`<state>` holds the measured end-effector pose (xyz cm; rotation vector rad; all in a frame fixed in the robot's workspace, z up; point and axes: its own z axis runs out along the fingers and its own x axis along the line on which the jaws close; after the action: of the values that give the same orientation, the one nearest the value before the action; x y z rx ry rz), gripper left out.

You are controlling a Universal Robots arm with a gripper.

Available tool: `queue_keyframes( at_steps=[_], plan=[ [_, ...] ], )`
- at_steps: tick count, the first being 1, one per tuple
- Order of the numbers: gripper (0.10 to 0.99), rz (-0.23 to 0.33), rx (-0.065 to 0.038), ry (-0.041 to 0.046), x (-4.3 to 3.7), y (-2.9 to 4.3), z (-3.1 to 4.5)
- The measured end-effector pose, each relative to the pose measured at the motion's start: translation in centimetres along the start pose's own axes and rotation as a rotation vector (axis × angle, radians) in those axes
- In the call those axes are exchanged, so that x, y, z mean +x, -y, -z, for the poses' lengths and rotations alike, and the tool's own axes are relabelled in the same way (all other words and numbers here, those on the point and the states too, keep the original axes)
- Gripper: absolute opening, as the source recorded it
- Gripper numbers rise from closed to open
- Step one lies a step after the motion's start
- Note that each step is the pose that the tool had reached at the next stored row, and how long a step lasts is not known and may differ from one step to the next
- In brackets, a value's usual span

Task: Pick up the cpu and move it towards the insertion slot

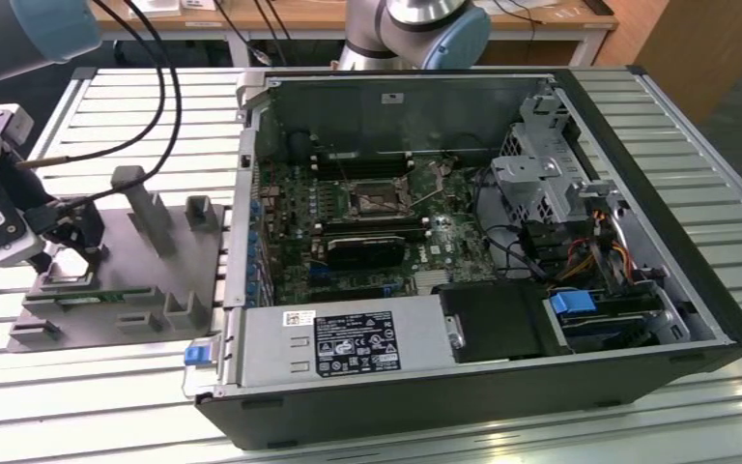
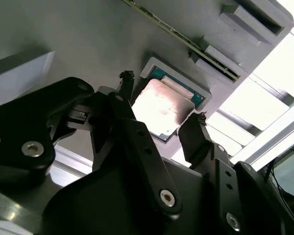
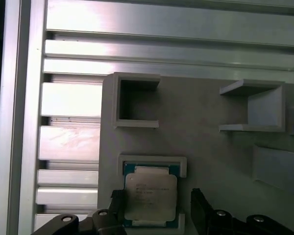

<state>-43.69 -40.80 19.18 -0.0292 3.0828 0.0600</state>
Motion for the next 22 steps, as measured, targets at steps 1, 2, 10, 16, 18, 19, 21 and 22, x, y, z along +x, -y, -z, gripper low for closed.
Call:
queue_keyframes(
  at_steps=[1,2,10,16,18,19,21,22],
  plan=[
    [0.647,-0.002,0.000,0.0000,0.00,-0.01,-0.02],
    [0.647,-0.004,0.000,0.0002,0.00,-0.05,-0.05],
    [0.647,-0.011,0.000,0.0007,0.15,-0.28,-0.41],
    [0.647,-0.016,0.000,0.0008,0.47,-0.38,-0.51],
    [0.647,-0.017,0.000,0.0010,0.49,-0.38,-0.67],
    [0.647,-0.019,0.001,0.0008,0.51,-0.38,-0.78],
    [0.647,-0.020,0.001,0.0006,0.53,-0.37,-0.90],
    [0.647,-0.021,0.001,0.0007,0.53,-0.37,-0.95]
  ],
)
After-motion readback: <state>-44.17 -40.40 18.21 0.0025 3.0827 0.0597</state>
